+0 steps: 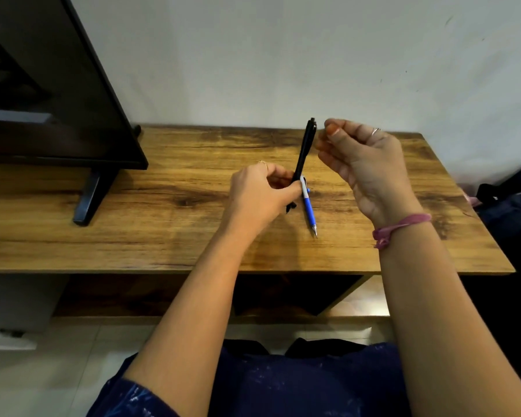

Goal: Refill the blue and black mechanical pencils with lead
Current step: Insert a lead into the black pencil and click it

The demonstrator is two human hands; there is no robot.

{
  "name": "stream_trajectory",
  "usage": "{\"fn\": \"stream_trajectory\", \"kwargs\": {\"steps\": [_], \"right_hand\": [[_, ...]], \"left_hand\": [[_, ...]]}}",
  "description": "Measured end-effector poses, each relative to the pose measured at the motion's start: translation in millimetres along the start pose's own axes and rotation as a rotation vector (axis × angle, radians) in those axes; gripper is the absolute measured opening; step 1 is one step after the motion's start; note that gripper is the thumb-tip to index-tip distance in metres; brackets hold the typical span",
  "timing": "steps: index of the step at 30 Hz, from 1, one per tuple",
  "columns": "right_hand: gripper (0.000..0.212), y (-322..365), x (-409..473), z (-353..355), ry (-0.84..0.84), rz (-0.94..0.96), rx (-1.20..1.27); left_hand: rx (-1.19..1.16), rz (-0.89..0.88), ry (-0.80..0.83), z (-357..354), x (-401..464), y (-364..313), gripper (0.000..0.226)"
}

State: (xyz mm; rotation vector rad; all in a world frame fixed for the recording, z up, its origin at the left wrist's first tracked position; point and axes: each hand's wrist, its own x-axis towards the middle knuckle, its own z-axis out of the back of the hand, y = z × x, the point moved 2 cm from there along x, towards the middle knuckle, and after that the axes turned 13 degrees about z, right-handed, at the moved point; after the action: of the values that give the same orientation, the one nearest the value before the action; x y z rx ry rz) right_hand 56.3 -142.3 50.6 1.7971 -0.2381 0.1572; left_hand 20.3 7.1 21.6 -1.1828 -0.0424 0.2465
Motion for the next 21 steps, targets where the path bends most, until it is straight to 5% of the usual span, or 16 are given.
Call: {"fn": "stream_trajectory", "kwargs": {"steps": [21], "right_hand": [[0.009,26.3,-0.7,-3.0,0.154,0.139,-0.113]], "left_hand": [[0.051,-0.210,-0.075,13.7,-0.5,-4.1,0.016]]}}
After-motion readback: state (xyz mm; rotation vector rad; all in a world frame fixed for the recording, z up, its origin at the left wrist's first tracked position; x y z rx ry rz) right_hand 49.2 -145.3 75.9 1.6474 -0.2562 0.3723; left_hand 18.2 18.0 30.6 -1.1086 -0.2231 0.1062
